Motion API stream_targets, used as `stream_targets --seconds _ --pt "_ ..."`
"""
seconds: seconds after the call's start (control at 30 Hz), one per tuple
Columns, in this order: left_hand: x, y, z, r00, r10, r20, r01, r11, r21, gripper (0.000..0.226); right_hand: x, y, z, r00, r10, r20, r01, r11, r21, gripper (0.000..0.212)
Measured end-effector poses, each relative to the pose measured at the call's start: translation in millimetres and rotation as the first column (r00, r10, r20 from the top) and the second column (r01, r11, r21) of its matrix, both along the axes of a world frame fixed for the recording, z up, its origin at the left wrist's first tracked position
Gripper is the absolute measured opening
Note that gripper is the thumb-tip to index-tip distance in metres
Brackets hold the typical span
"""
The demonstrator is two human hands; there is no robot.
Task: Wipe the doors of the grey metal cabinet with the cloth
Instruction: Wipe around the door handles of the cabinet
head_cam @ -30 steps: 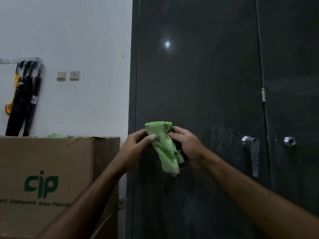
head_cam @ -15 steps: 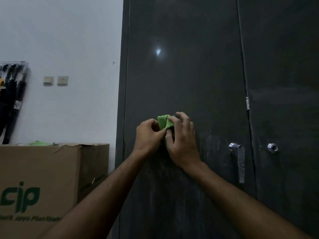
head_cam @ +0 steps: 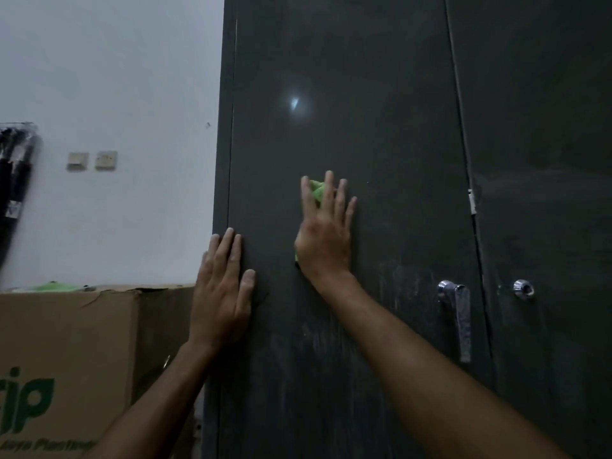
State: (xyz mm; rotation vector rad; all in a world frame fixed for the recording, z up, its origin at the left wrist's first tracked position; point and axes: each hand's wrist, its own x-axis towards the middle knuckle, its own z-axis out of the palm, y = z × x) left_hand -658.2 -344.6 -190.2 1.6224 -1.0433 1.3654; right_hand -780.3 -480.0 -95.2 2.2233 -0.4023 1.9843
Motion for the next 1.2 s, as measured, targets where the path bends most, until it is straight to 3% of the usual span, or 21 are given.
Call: stream_targets --seconds 0.07,0.17,0.23,0.27,0.33,0.4,0.43,0.47,0.53,0.57,0.63,0.7,0.77,0.83,0.9,0.93,1.0,1.07,1.13,1.2 --pt "3 -1 -2 1.0 0.001 0.03 -0.001 1.0 0.005 0.065 10 11 -28 0.992 0.004 -0.128 -0.033 0.974 -0.224 0.064" --pt "6 0 -3 0.999 -0.006 0.052 0.006 1.0 -0.001 0.065 -11 -13 -98 0.917 -0.104 -0.384 -0.143 0.814 -0.563 0.064" --pt "8 0 -2 0.999 0.002 0.046 -0.002 1.0 -0.003 0.066 -34 -56 -94 0.927 -0.136 -0.348 -0.111 0.789 -0.604 0.07" --pt "8 -1 -3 0.999 0.013 0.049 -0.013 1.0 -0.003 0.066 -42 -78 -79 0.958 -0.111 -0.264 -0.051 0.841 -0.538 0.072" --pt "7 -2 -4 0.998 0.036 0.057 -0.036 0.999 -0.009 0.066 -55 -104 -31 0.998 -0.044 -0.046 0.032 0.971 -0.238 0.066" --pt "6 -2 -5 0.998 0.041 0.052 -0.041 0.999 -0.008 0.066 -53 -96 11 0.991 -0.045 0.129 0.035 0.996 0.078 0.061" --pt "6 -2 -5 0.998 0.039 0.052 -0.039 0.999 -0.009 0.066 -43 -80 17 0.986 -0.055 0.158 0.032 0.989 0.146 0.061" --pt "6 -2 -5 0.998 0.037 0.054 -0.037 0.999 -0.011 0.066 -30 -63 11 0.987 -0.066 0.145 0.051 0.994 0.101 0.062" --pt "7 -2 -5 0.998 0.041 0.055 -0.04 0.999 -0.007 0.066 -10 -39 -31 0.998 -0.056 -0.035 0.046 0.968 -0.247 0.063" --pt "7 -2 -5 0.997 0.043 0.056 -0.043 0.999 -0.004 0.066 -12 -38 -58 0.983 -0.064 -0.173 -0.018 0.9 -0.436 0.064" --pt "7 -2 -4 0.997 0.049 0.056 -0.049 0.999 -0.003 0.066 -35 -62 -87 0.933 -0.14 -0.332 -0.098 0.788 -0.607 0.07" --pt "8 -2 -3 0.997 0.047 0.055 -0.047 0.999 -0.009 0.067 -63 -101 -75 0.959 -0.14 -0.246 -0.003 0.864 -0.503 0.074" --pt "7 -3 -3 0.997 0.051 0.056 -0.05 0.999 -0.015 0.067 -81 -129 -35 0.989 -0.134 -0.064 0.125 0.984 -0.125 0.073" --pt "6 -3 -4 0.997 0.056 0.057 -0.055 0.998 -0.016 0.067 -84 -125 13 0.986 -0.104 0.134 0.074 0.974 0.212 0.068" --pt "5 -3 -4 0.998 0.047 0.051 -0.046 0.999 -0.017 0.068 -64 -90 37 0.974 -0.102 0.204 0.04 0.957 0.287 0.068" --pt "5 -3 -4 0.998 0.042 0.046 -0.041 0.999 -0.018 0.068 -47 -69 35 0.98 -0.078 0.182 0.042 0.98 0.194 0.068" --pt "6 -3 -4 0.998 0.03 0.047 -0.029 0.999 -0.021 0.068 -13 -31 2 1.0 -0.02 0.014 0.022 0.984 -0.179 0.065" --pt "7 -2 -5 0.998 0.022 0.066 -0.021 1.0 -0.021 0.068 0 -13 -49 0.96 -0.047 -0.276 -0.102 0.858 -0.504 0.066" --pt "9 -2 -5 0.996 0.03 0.087 -0.028 0.999 -0.028 0.068 -20 -35 -74 0.879 -0.159 -0.45 -0.213 0.713 -0.668 0.067" --pt "9 -2 -4 0.996 0.034 0.086 -0.031 0.999 -0.032 0.069 -50 -77 -69 0.88 -0.185 -0.437 -0.172 0.735 -0.656 0.069"
